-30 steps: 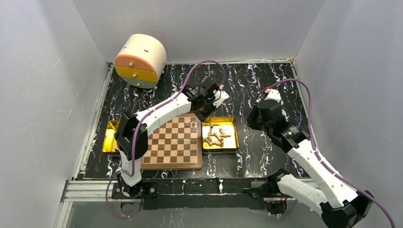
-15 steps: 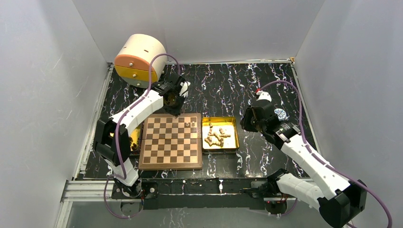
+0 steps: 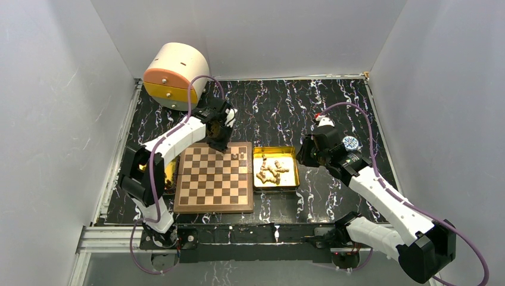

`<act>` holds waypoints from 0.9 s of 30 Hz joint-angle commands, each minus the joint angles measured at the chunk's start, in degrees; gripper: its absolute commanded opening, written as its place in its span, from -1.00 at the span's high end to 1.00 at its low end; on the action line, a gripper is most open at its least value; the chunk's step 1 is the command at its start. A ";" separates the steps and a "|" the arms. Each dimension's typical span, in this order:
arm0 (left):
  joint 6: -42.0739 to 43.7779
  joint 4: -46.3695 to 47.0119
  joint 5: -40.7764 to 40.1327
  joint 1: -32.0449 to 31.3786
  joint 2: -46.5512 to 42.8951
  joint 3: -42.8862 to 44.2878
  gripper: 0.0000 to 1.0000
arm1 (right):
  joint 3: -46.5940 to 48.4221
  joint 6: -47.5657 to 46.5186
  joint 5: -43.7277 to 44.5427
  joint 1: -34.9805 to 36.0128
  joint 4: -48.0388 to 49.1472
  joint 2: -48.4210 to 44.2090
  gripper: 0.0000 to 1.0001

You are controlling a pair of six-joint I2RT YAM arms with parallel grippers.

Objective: Set up the chess pieces on the board
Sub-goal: Place the chess piece on the chessboard.

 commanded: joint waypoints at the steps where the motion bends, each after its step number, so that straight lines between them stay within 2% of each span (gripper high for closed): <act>1: -0.65 0.57 2.17 0.23 1.66 0.62 0.86 | 0.34 -0.81 -0.42 -0.07 2.63 -0.26 0.36; 27: -0.43 2.59 3.75 0.23 6.98 1.27 0.84 | -0.02 -0.89 -0.78 -0.10 3.33 -0.58 0.33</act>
